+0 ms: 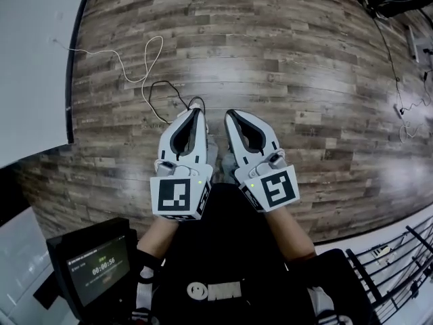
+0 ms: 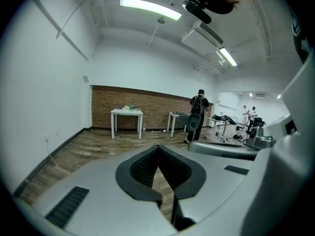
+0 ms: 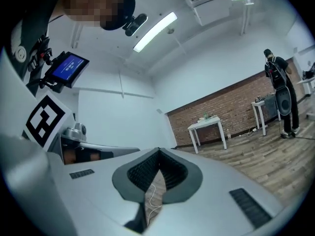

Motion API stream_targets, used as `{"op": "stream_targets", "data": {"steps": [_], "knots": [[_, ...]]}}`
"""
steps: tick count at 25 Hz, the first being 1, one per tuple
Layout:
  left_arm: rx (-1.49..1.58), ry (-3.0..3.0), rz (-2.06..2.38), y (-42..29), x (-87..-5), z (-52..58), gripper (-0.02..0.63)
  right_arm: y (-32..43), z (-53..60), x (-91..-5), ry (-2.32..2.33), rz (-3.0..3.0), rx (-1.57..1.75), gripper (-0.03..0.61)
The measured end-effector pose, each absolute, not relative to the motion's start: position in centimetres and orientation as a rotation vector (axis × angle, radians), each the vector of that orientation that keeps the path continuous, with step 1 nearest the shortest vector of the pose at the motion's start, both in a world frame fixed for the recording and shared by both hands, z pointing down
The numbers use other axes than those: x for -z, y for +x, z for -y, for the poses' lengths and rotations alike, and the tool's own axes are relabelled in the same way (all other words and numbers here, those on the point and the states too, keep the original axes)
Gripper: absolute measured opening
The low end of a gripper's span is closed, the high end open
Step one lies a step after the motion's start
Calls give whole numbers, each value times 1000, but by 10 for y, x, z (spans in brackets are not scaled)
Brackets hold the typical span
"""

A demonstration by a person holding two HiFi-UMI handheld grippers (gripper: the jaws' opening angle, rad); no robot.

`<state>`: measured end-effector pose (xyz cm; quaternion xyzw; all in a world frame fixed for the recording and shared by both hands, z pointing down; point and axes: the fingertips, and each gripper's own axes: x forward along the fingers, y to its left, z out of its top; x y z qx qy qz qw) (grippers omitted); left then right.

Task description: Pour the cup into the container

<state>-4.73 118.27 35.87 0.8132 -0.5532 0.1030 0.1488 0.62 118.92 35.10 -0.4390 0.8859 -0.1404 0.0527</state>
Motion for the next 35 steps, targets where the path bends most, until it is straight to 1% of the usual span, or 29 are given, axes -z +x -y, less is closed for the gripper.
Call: {"op": "stream_targets", "data": {"steps": [6, 12, 19, 27, 35], "knots": [[-276, 2351, 1608, -59, -353, -1200, 3, 13, -1196, -356, -1422, -2681, 455, 3], [-164, 2407, 1597, -73, -333, -1198, 3, -6, -1202, -344, -1583, -2702, 322, 3], [-112, 2402, 1620, -109, -336, -1194, 3, -44, -1197, -333, -1528, -2728, 209, 3], [-123, 2410, 1577, -108, -348, -1205, 3, -69, -1214, -346, -1460, -2821, 164, 3], [-110, 2489, 1603, -100, -328, -1195, 3, -55, -1205, -341, -1515, -2776, 130, 3]]}}
